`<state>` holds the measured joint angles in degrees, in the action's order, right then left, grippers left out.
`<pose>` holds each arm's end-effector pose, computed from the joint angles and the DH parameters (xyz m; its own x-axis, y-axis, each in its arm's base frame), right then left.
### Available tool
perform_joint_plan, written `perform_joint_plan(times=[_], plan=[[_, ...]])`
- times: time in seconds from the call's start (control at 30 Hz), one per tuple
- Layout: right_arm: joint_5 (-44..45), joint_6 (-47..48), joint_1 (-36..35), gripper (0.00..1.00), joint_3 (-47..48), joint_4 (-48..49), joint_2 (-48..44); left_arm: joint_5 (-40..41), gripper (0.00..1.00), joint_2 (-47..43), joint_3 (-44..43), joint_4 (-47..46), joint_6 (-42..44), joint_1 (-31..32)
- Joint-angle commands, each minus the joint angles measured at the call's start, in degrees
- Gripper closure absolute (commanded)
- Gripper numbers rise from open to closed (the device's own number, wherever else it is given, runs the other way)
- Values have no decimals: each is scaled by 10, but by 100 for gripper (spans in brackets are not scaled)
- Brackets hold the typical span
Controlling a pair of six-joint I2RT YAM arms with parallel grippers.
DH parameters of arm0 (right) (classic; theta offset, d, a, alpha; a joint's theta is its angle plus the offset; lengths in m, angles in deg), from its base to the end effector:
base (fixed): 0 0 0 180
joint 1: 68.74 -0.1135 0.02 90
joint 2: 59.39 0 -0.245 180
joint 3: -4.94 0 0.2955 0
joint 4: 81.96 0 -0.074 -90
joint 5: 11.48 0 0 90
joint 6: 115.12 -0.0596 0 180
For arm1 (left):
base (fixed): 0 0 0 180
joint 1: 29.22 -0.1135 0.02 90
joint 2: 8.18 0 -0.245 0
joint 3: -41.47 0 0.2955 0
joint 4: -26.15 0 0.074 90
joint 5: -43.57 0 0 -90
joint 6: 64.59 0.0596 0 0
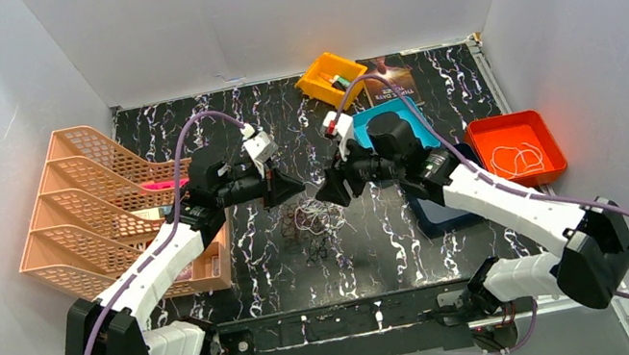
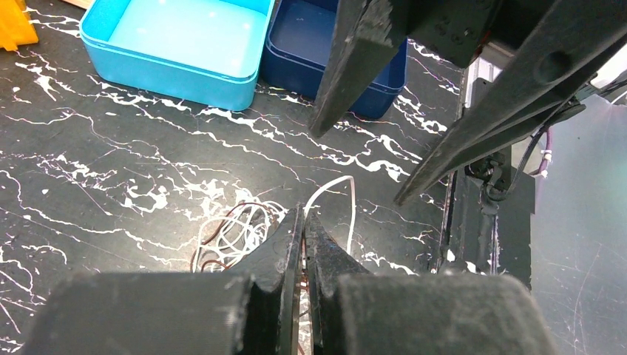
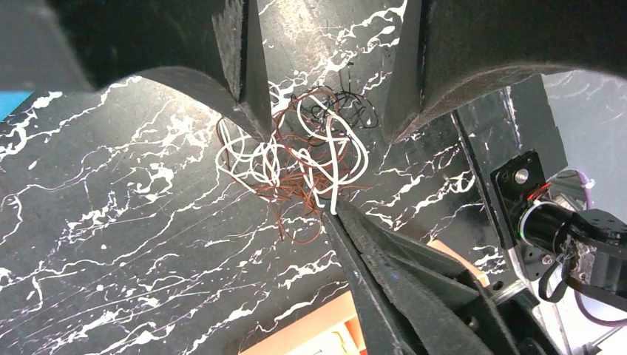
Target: Untangle the cables
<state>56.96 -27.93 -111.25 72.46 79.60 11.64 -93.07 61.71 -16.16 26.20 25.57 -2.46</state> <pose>0.2472 0.2563 0.2787 -0.3183 -0.2300 -0.9197 -0.8651 0.4671 0.1827 0.2812 -0.1903 0.2563 -0.1877 0.0968 -0.9774 0.9439 0.2929 -0.1523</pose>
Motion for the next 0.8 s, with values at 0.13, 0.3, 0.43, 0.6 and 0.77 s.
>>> perform_joint_plan(times=[0.13,0.3,0.43,0.6,0.77], plan=[[-12,0,-1,35,0,53,-12,-13,100,-23,-21,-12,13,1],[-21,7,0,37,9,68,20,-28,100,-25,-19,-17,9,1],[-28,10,0,46,15,79,42,-47,100,-22,-21,-17,7,1],[-51,6,-1,80,23,83,54,-51,100,-9,-28,-6,-4,1],[-35,-2,-1,96,16,88,42,4,58,-8,-34,8,-32,1]])
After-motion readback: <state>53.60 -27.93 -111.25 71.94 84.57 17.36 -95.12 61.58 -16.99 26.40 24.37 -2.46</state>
